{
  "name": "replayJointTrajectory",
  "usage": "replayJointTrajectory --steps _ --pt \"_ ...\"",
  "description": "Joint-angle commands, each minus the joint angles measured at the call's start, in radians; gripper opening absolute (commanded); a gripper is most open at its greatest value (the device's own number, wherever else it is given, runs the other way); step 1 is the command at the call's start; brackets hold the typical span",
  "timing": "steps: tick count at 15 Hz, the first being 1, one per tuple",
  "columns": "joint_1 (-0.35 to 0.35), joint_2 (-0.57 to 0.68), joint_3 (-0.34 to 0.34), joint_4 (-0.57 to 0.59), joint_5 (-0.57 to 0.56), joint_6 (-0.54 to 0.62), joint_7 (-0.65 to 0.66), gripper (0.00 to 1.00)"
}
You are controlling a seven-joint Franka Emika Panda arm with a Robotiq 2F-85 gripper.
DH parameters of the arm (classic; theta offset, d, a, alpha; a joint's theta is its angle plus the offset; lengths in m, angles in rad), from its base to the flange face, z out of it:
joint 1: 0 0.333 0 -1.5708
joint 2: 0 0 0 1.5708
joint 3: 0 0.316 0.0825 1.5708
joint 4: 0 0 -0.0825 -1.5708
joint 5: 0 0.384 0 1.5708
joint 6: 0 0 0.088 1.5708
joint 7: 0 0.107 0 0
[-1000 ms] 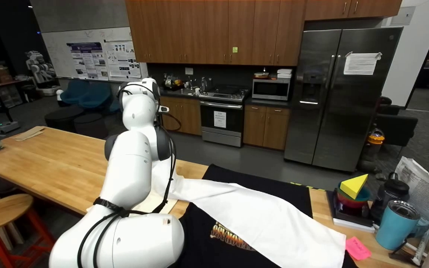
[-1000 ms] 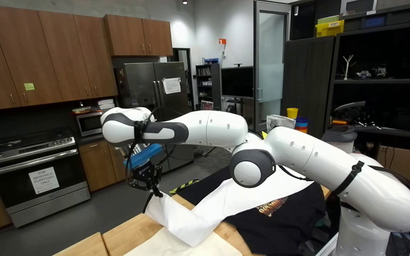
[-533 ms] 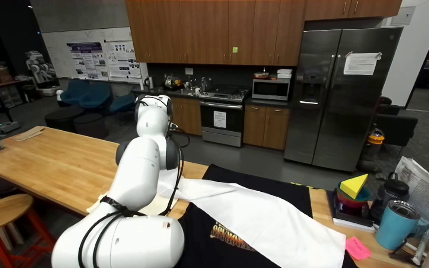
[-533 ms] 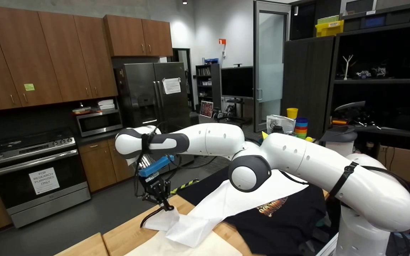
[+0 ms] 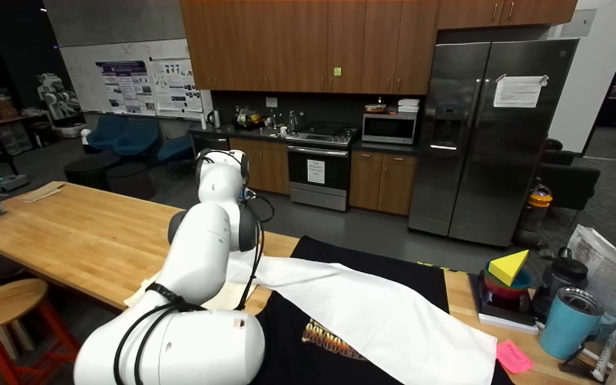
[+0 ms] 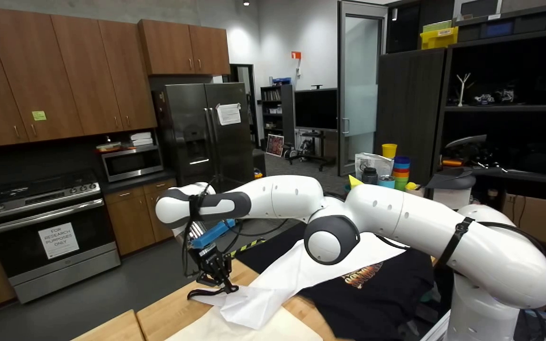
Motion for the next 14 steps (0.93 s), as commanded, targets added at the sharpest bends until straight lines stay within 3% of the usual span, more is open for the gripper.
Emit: replayJointTrajectory --steps 1,8,14 --pt "0.027 -0.034 -0.021 0.004 -0.03 0.062 0.022 0.01" --pt "0.087 -0.128 -0.075 0.019 -0.098 0.281 0.162 0.01" --pt "0.098 -0.191 -0.111 0.021 -0.111 0.414 0.408 0.01"
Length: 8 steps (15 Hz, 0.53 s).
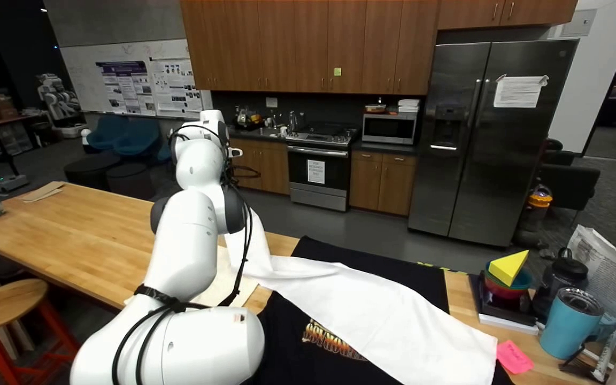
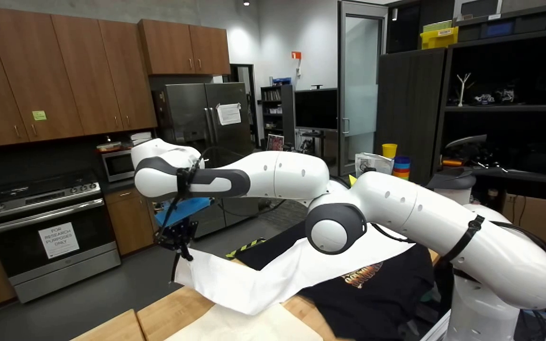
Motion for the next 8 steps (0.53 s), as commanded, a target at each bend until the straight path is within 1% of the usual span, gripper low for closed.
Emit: replayJointTrajectory --steps 1,4,8 --pt "0.0 -0.036 -0.026 0.0 -0.003 0.066 0.149 0.01" --pt "-0.01 -0.049 -0.025 0.0 0.009 0.107 0.297 0.01" --pt "-0.015 -0.055 -0.033 0.0 0.001 0.196 0.473 0.01"
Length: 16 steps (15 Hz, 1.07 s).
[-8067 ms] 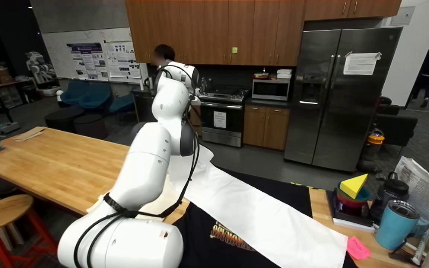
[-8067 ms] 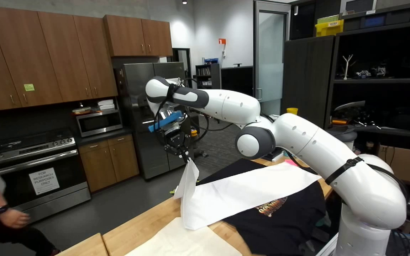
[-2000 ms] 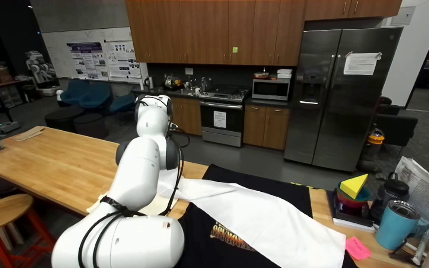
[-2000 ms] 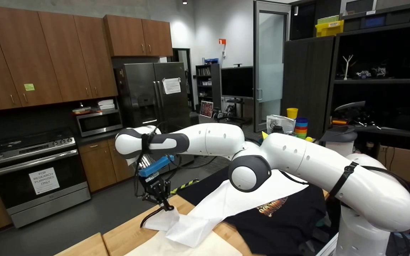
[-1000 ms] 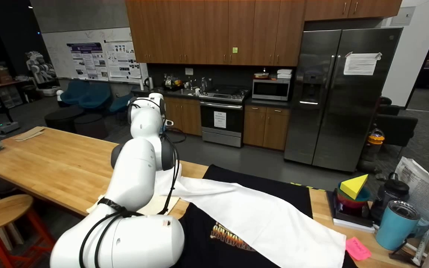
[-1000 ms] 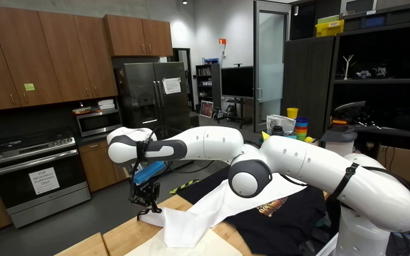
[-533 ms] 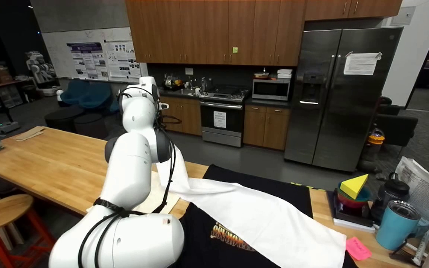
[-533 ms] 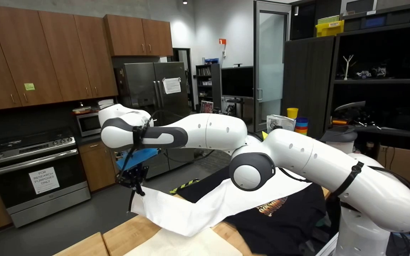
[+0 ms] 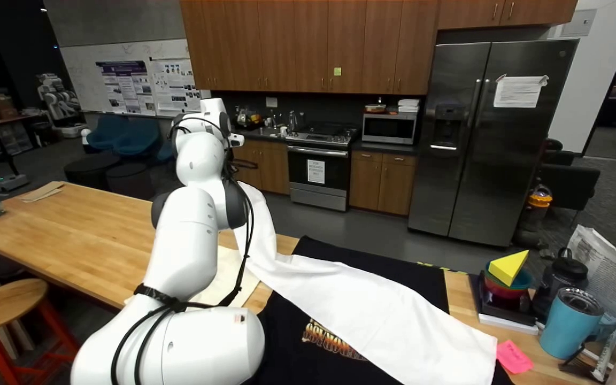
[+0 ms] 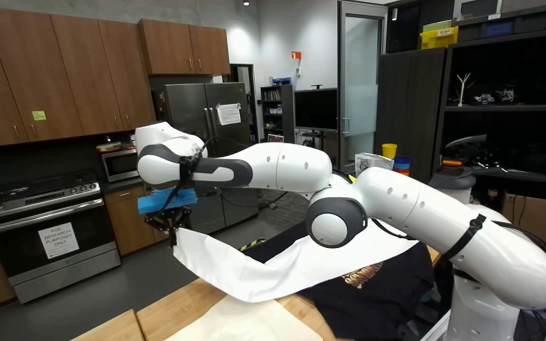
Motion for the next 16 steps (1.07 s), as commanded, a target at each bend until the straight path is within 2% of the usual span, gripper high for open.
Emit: replayJointTrajectory --steps 1,4,6,11,16 --pt "-0.004 -0.018 -0.013 0.0 -0.004 0.06 0.126 0.01" --pt "-0.001 -0.026 -0.021 -0.003 -0.021 0.064 0.147 0.01" --pt "0.006 -0.039 -0.04 -0.011 -0.044 0.029 0.176 0.01" --pt "0.063 -0.083 -0.136 -0.008 -0.167 -0.162 0.362 0.01" --pt "0.166 -0.136 -0.226 0.0 -0.311 -0.333 0.534 0.01"
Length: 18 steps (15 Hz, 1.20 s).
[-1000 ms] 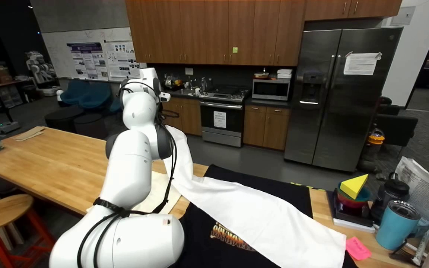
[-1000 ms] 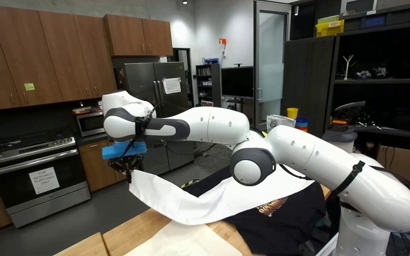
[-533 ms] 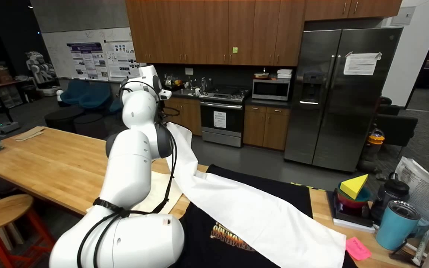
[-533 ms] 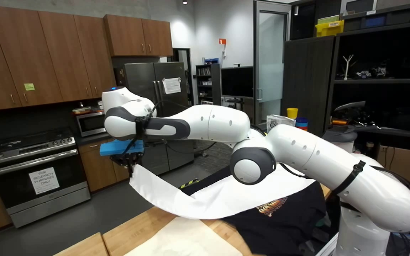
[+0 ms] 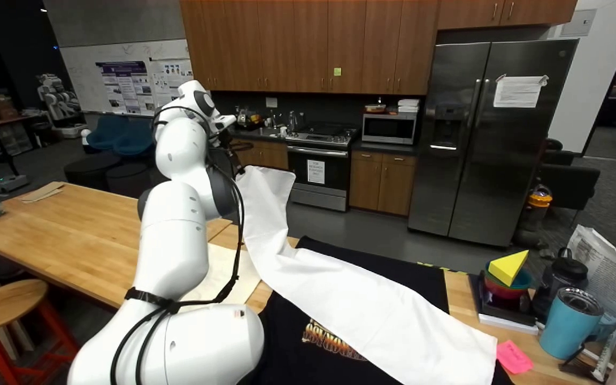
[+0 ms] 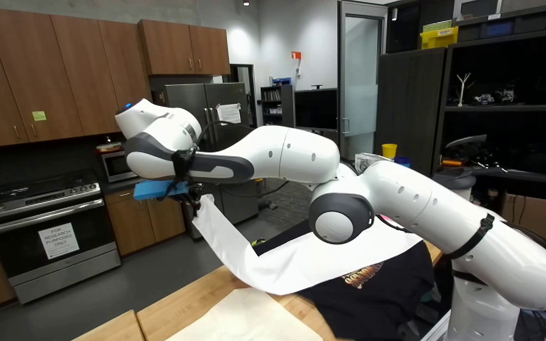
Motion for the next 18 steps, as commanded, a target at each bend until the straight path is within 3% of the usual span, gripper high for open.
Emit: replayJointTrajectory --steps 1,11,15,18 --pt "0.084 -0.05 -0.074 0.0 -0.097 -0.131 0.115 0.01" --pt "0.318 -0.116 -0.186 0.001 -0.293 -0.594 0.506 0.01" --pt "0.355 -0.15 -0.176 0.001 -0.301 -0.797 0.695 0.01" --pt "0.344 -0.189 -0.146 0.001 -0.26 -0.868 0.806 0.01"
